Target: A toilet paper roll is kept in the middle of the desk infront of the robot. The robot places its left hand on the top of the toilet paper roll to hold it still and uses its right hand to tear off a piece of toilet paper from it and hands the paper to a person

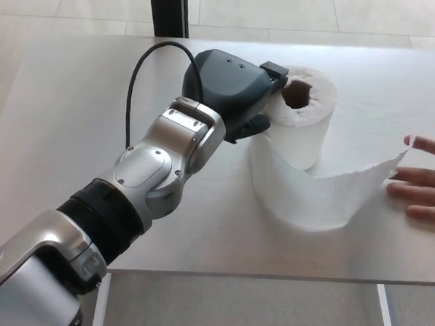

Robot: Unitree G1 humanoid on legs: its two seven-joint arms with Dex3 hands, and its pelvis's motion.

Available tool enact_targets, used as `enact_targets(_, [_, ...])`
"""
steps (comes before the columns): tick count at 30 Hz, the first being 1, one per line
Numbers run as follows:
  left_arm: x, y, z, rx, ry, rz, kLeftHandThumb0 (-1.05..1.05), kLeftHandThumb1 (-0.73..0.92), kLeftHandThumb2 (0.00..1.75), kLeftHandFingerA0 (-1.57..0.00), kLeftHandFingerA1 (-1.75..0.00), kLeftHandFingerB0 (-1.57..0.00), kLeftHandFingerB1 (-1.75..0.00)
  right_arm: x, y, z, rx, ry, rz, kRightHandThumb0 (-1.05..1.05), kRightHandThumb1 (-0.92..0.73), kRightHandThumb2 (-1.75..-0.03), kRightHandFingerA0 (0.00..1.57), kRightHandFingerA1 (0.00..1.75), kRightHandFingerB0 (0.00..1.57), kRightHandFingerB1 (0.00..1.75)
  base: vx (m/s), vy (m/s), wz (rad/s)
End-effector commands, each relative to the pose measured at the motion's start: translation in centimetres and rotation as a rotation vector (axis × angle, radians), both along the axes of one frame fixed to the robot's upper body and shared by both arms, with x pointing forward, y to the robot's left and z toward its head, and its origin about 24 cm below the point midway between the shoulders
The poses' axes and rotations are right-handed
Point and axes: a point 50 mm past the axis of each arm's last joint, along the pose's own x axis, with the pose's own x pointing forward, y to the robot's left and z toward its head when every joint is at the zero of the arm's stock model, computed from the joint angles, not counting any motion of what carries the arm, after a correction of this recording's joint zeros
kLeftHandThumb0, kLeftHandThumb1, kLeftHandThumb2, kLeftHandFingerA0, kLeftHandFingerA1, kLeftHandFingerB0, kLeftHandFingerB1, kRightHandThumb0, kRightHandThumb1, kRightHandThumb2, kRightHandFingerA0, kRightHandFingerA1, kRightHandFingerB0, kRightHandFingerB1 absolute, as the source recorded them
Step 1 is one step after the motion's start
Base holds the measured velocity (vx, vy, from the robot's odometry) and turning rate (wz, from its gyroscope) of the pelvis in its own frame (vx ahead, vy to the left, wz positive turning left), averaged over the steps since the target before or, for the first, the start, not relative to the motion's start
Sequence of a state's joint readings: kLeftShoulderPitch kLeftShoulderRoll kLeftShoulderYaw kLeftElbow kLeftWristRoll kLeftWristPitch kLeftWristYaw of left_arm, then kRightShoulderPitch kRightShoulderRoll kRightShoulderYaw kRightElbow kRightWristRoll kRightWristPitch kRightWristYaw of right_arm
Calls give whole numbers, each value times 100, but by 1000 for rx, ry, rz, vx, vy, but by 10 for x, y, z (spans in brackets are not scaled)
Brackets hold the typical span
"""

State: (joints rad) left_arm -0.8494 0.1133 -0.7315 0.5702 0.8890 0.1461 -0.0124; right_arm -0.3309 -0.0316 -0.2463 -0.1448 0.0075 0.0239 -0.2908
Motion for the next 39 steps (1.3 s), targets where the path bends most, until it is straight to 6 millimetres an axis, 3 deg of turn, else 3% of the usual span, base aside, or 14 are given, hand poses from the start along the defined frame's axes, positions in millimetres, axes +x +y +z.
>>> enact_targets(1, [-10, 14, -38, 82, 138, 29, -59, 90, 66, -65, -72, -51, -47, 15, 3, 25, 441, 30, -1, -23, -37, -149, 105, 175, 81, 167, 0, 0, 0])
enact_targets(7, [-11, 13, -39, 98, 156, 30, -59, 91, 67, -66, -73, -50, -47, 15, 10, 29, 439, 41, 47, -20, -38, -153, 103, 175, 76, 168, 0, 0, 0])
enact_targets(11, [-10, 12, -38, 89, 156, 39, -58, 90, 67, -68, -72, -51, -47, 9, 7, 11, 55, 304, 148, -15, -43, -135, 104, 175, 86, 147, 0, 0, 0])
enact_targets(12, [-9, 12, -37, 93, 155, 38, -58, 90, 66, -68, -80, -53, -48, 3, 7, -6, -168, 459, 179, -13, -61, -105, 86, 165, 63, 88, 0, 0, 0])
enact_targets(13, [-8, 12, -35, 79, 144, 35, -53, 71, 112, -75, -98, -58, -72, -2, 5, -20, -327, 582, 209, -20, -72, -70, 81, 159, 46, 63, 0, 0, 0])
enact_targets(14, [-8, 12, -34, 73, 140, 33, -57, 89, 65, -68, -105, -59, -59, -4, 4, -28, -440, 654, 229, -30, -68, -63, 71, 153, 32, 51, 0, 0, 0])
enact_targets(15, [-8, 10, -32, 72, 136, 27, -57, 88, 65, -68, -107, -57, -57, -9, -1, -41, -635, 775, 270, -40, -57, -77, 79, 126, 23, 48, 0, 0, 0])
enact_targets(16, [-8, 9, -30, 75, 126, 23, -57, 88, 66, -70, -116, -57, -55, -13, -4, -49, -741, 863, 325, -31, -45, -92, 62, 94, 6, 48, 0, 0, 0])
enact_targets(17, [-8, 9, -29, 74, 125, 22, -56, 88, 65, -72, -100, -52, -47, -15, -4, -52, -915, 954, 400, -56, -41, -77, 9, 51, 22, 45, 0, 0, 0])
enact_targets(20, [-7, 10, -26, 74, 120, 24, -56, 87, 66, -71, -88, -51, -45, -22, -1, -47, -1351, 1138, 614, -61, -36, -76, 1, 21, 20, 46, 0, 0, 0])
enact_targets(24, [-4, 12, -23, 86, 109, 30, -56, 88, 66, -74, -93, -53, -48, -31, 13, -36, -1598, 1173, 752, -66, -47, -55, 0, 35, 23, 30, 0, 0, 0])
enact_targets(27, [-3, 12, -23, 91, 110, 22, -56, 88, 66, -75, -90, -53, -47, -37, 18, -38, -1676, 1143, 788, -66, -51, -55, 0, 38, 25, 30, 0, 0, 0])
enact_targets(28, [-4, 11, -24, 82, 110, 12, -56, 88, 66, -71, -83, -52, -48, -37, 18, -40, -1692, 1135, 787, -64, -38, -81, 1, 28, 17, 45, 0, 0, 0])
enact_targets(39, [-2, 10, -21, 90, 105, 29, -57, 89, 66, -71, -89, -53, -51, -40, 37, -62, -1863, 1154, 864, -59, -38, -74, 3, 50, 28, 46, 0, 0, 0])
